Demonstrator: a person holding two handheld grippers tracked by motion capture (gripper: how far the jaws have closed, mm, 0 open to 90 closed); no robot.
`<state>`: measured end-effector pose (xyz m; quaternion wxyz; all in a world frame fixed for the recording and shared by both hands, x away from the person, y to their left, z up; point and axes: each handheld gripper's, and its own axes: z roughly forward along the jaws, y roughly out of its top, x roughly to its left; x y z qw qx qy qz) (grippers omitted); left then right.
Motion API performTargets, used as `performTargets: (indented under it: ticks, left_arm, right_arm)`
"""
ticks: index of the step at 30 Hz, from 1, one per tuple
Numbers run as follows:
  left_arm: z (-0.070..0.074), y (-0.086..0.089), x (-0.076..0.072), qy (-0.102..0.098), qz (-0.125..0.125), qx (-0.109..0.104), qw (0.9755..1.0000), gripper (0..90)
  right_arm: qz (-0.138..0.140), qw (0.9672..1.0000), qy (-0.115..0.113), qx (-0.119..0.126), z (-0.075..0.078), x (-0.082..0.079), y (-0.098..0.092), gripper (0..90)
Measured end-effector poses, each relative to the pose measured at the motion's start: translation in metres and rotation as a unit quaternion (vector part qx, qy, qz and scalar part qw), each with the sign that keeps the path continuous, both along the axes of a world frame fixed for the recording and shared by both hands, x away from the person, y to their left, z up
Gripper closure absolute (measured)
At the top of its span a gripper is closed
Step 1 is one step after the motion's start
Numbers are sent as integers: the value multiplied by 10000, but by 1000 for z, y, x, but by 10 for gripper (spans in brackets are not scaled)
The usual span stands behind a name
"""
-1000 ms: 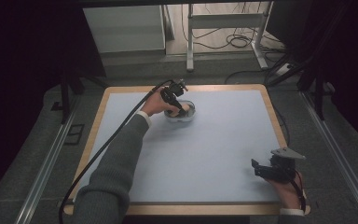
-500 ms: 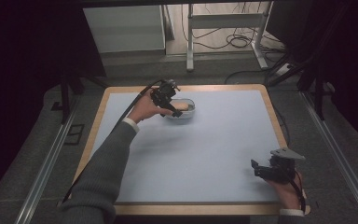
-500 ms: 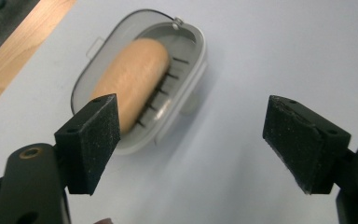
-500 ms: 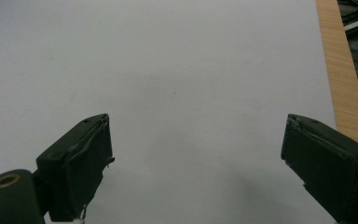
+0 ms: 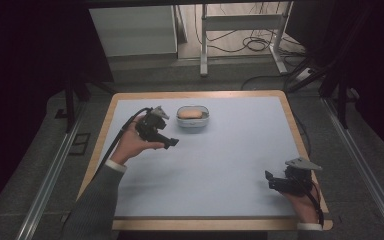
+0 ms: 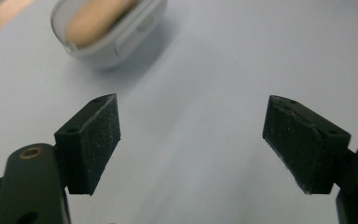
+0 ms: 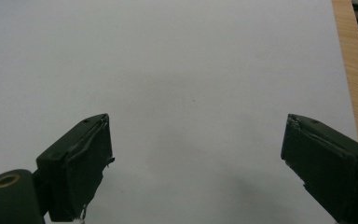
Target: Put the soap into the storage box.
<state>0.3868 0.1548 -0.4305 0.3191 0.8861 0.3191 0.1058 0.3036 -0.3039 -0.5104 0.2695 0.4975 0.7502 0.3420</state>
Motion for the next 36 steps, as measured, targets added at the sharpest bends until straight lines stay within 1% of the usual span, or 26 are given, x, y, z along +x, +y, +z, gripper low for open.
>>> performTargets:
  ticks: [2, 6, 8, 9, 10, 12, 13, 14, 17, 18, 22, 24, 26, 27, 31, 36]
  left_arm:
    - [-9, 7, -13, -27, 108, -88, 9999, 191]
    - [-26, 24, -35, 2, 255, -329, 9991, 193]
    - [-35, 30, -43, -8, 373, -271, 9989, 193]
    - [-43, 36, -50, 35, 459, -336, 9984, 193]
    - [-43, 36, -50, 35, 459, -336, 9984, 194]
    - [-51, 42, -55, 93, 539, -467, 9974, 195]
    - [-54, 44, -57, 100, 573, -477, 9972, 196]
    - [-57, 46, -60, 109, 622, -474, 9969, 196]
    - [-64, 52, -65, 77, 756, -352, 9965, 196]
    - [-65, 54, -67, 77, 799, -349, 9962, 196]
    - [-73, 62, -75, 90, 928, -404, 9948, 195]
    - [-78, 67, -79, 108, 1020, -482, 9936, 195]
    - [-82, 71, -80, 144, 1092, -490, 9927, 196]
    - [-83, 73, -81, 136, 1124, -476, 9924, 195]
    - [-80, 75, -83, 59, 1189, -603, 9910, 195]
    - [-80, 72, -84, 49, 1156, -604, 9914, 195]
  right_arm:
    - [11, 10000, 3, -6, 1, 0, 0, 84]
    - [4, 10000, -4, 4, 1, -1, 1, 84]
    - [7, 10000, 0, 2, 1, -1, 1, 84]
    - [13, 10000, 0, -1, 1, -1, 2, 84]
    - [13, 10000, 0, -1, 1, -1, 2, 84]
    - [24, 10000, 2, -21, 1, -1, 2, 84]
    - [30, 10000, 4, -23, 0, -1, 3, 84]
    - [32, 10000, 8, -25, 0, -1, 3, 84]
    - [37, 10000, -2, -34, 0, -1, 3, 84]
    - [35, 10000, 0, -35, 0, -1, 3, 84]
    - [55, 10000, 5, -63, 0, -1, 4, 84]
    - [49, 10000, 11, -63, 0, -1, 4, 84]
    - [48, 10000, 12, -65, -1, -1, 4, 84]
    - [52, 10000, 21, -80, -1, -1, 4, 84]
    - [86, 9999, 16, -89, -1, -1, 7, 84]
    - [137, 9999, 8, -103, -1, -1, 10, 84]
